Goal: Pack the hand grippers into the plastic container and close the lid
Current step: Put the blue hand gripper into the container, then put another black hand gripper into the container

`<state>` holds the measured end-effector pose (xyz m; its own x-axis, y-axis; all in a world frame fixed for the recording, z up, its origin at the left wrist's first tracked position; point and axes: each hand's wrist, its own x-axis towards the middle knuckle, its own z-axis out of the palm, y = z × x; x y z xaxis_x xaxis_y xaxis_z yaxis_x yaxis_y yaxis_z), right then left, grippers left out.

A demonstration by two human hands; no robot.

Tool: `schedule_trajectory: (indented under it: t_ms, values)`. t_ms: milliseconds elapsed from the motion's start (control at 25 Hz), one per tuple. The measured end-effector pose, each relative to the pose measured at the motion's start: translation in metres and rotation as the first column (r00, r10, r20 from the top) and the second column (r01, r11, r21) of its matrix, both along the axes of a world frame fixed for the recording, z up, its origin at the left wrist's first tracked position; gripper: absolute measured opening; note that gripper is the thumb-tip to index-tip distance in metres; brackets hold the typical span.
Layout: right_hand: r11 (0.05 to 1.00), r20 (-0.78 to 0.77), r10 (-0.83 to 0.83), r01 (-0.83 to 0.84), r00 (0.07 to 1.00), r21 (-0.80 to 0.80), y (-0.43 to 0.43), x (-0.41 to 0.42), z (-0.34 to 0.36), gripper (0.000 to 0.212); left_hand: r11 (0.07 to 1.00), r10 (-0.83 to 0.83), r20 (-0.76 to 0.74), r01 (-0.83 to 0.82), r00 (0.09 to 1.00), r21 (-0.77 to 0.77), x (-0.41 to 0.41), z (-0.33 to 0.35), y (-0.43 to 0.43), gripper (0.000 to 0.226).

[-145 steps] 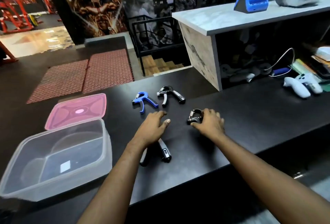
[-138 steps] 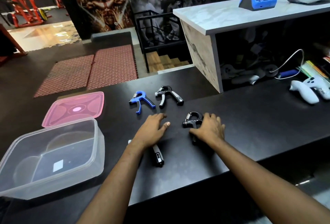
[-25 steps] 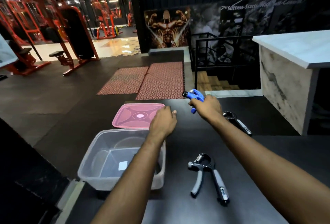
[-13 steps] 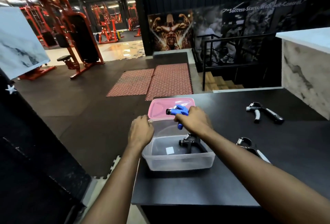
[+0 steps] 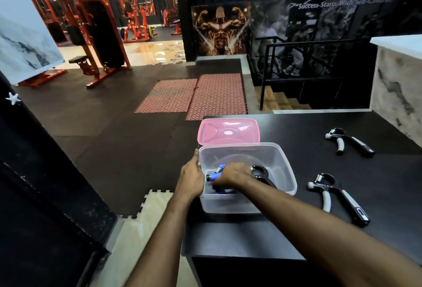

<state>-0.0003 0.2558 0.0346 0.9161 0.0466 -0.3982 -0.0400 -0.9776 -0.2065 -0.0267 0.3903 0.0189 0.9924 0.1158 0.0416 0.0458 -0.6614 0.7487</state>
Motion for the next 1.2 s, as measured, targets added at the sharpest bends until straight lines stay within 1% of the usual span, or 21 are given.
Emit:
schedule_trajectory:
  t_ms: [120, 200, 320, 400, 480, 560, 640, 720, 840, 960, 1080, 1120, 1160, 1200]
  values:
    - [0.996, -0.017, 0.050, -0.051, 0.999, -0.076, 0.009, 0.007, -0.010, 0.046, 0.999, 0.013, 0.011, -0.012, 1.000, -0.030, 0.001, -0.002, -0.001, 0.051]
    - [0.995, -0.019, 0.049, -0.051, 0.999, -0.081, 0.009, 0.013, -0.012, 0.057, 0.999, 0.027, 0.014, -0.026, 1.000, -0.038, 0.001, -0.002, -0.002, 0.051]
    - [0.996, -0.006, 0.038, -0.038, 0.999, -0.078, 0.006, 0.016, -0.015, 0.065, 0.999, 0.039, 0.015, -0.038, 0.999, -0.035, 0.000, 0.000, -0.003, 0.051]
    - [0.997, 0.013, 0.041, -0.040, 0.999, -0.072, 0.001, 0.013, -0.015, 0.063, 0.998, 0.053, 0.001, -0.053, 0.999, -0.031, -0.003, 0.003, -0.004, 0.051]
    - [0.999, 0.072, 0.028, -0.027, 0.997, -0.024, -0.006, 0.009, -0.012, 0.053, 0.998, 0.056, -0.002, -0.056, 0.998, 0.004, -0.004, 0.004, -0.005, 0.051]
    - [0.998, 0.173, -0.029, 0.018, 0.984, 0.066, -0.018, 0.004, -0.006, 0.044, 0.995, 0.057, 0.016, -0.059, 0.998, 0.076, -0.005, 0.006, -0.004, 0.048]
    - [0.978, 0.298, -0.153, 0.102, 0.942, 0.180, -0.035, -0.003, 0.007, 0.038, 0.986, 0.057, 0.071, -0.068, 0.996, 0.152, -0.005, 0.009, -0.007, 0.037]
    - [0.955, 0.422, -0.256, 0.160, 0.870, 0.251, -0.059, -0.010, 0.023, 0.033, 0.979, 0.064, 0.143, -0.090, 0.988, 0.183, -0.005, 0.016, -0.016, 0.028]
    - [0.923, 0.533, -0.375, 0.250, 0.759, 0.293, -0.104, -0.024, 0.047, 0.028, 0.976, 0.009, 0.265, -0.067, 0.964, 0.209, -0.005, 0.024, -0.040, 0.030]
    - [0.858, 0.538, -0.511, 0.358, 0.670, 0.369, -0.157, -0.038, 0.050, 0.025, 0.979, -0.091, 0.314, 0.028, 0.945, 0.200, -0.015, 0.027, -0.076, 0.034]
    - [0.801, 0.489, -0.599, 0.462, 0.634, 0.382, -0.210, -0.051, 0.030, 0.025, 0.967, -0.198, 0.370, 0.120, 0.908, 0.224, -0.039, 0.019, -0.123, 0.036]
    - [0.791, 0.462, -0.611, 0.489, 0.642, 0.366, -0.225, -0.056, 0.019, 0.029, 0.964, -0.223, 0.395, 0.140, 0.891, 0.226, -0.050, 0.015, -0.139, 0.036]
    - [0.792, 0.437, -0.611, 0.509, 0.660, 0.337, -0.238, -0.061, 0.006, 0.039, 0.961, -0.241, 0.426, 0.154, 0.872, 0.229, -0.060, 0.010, -0.154, 0.036]
    - [0.799, 0.409, -0.602, 0.522, 0.686, 0.299, -0.249, -0.065, -0.008, 0.054, 0.958, -0.261, 0.462, 0.169, 0.848, 0.232, -0.069, 0.004, -0.167, 0.037]
